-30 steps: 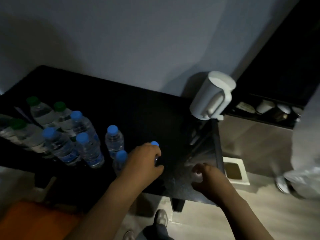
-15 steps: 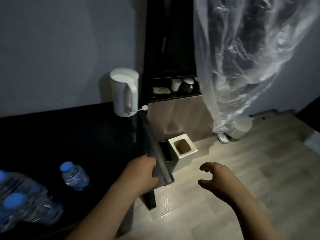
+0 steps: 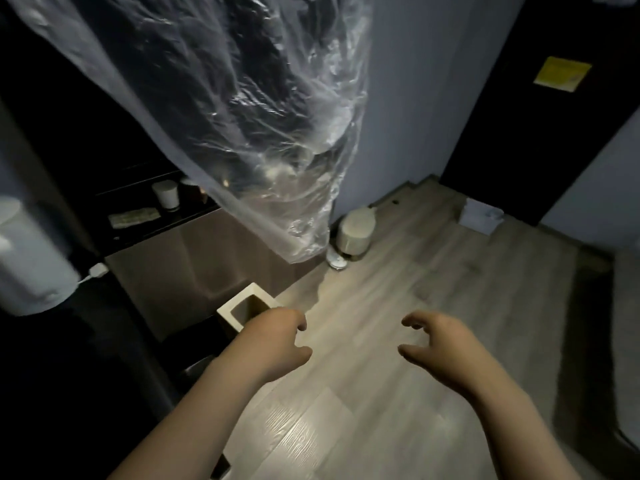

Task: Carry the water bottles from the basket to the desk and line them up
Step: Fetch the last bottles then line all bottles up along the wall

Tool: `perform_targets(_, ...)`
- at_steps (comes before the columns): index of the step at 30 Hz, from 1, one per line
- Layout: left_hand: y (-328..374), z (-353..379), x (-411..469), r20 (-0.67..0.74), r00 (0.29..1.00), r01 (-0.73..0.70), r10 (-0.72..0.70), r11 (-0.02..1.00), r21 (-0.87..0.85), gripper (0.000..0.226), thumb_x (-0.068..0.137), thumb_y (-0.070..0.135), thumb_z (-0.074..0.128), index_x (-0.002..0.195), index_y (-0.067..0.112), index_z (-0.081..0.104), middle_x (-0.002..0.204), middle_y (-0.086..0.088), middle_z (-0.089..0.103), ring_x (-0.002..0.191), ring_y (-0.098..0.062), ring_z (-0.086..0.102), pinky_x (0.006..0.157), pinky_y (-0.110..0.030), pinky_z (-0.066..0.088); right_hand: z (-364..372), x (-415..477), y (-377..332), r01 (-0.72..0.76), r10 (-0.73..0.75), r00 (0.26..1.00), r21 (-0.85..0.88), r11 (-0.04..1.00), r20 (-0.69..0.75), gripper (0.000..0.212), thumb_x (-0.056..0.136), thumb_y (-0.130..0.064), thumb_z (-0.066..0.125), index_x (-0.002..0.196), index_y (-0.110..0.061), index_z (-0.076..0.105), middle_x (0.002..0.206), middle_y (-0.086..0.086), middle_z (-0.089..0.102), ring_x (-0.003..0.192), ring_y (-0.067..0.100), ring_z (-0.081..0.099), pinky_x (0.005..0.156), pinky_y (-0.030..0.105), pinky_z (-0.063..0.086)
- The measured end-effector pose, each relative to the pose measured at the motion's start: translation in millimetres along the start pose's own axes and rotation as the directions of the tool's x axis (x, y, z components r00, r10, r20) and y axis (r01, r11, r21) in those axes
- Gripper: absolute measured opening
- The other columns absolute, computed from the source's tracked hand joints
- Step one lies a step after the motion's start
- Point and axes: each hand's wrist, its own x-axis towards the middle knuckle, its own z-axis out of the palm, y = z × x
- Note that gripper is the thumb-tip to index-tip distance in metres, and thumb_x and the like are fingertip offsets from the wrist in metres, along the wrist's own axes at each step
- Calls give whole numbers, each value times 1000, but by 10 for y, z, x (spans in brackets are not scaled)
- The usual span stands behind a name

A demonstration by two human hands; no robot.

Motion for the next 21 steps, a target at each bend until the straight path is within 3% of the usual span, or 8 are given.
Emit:
perform_targets(1,117,25,121,10,999,-31,31,999,23,41,82,36,61,121,24,55,117,6,58,78,-10,57,70,-24,48,-69,24,121,-21,21,1000,4,1000,-16,46,83,-30,66,127,-23,56,128,-4,58,117,12,54,89,23,43)
perform_targets(6,662,172,767,68,985,-161,156,982,93,42,81,40,62,121,26,56,117,8,59,105,-12,57,88,-28,48,-295,217,650,-113,115,992,38,993,-50,46,84,-32,65,128,-23,55,129,-4,57,117,12,54,91,23,43)
perform_targets(14,1327,317,2104,170,936,-330,310,937,110,41,83,36,61,121,24,56,117,6,60,105,-15,56,83,-25,45,-582,971,1293,-294,300,952,86,952,-66,47,85,-32,64,131,-24,54,129,-2,57,115,13,55,92,26,46)
perform_targets(21,1849,142,3437,226,884,-445,410,885,137,44,82,37,60,123,22,55,121,4,60,111,-17,56,90,-29,47,-1034,1929,1552,-402,415,905,133,906,-90,46,85,-31,63,130,-24,55,130,-3,57,113,12,57,91,25,47)
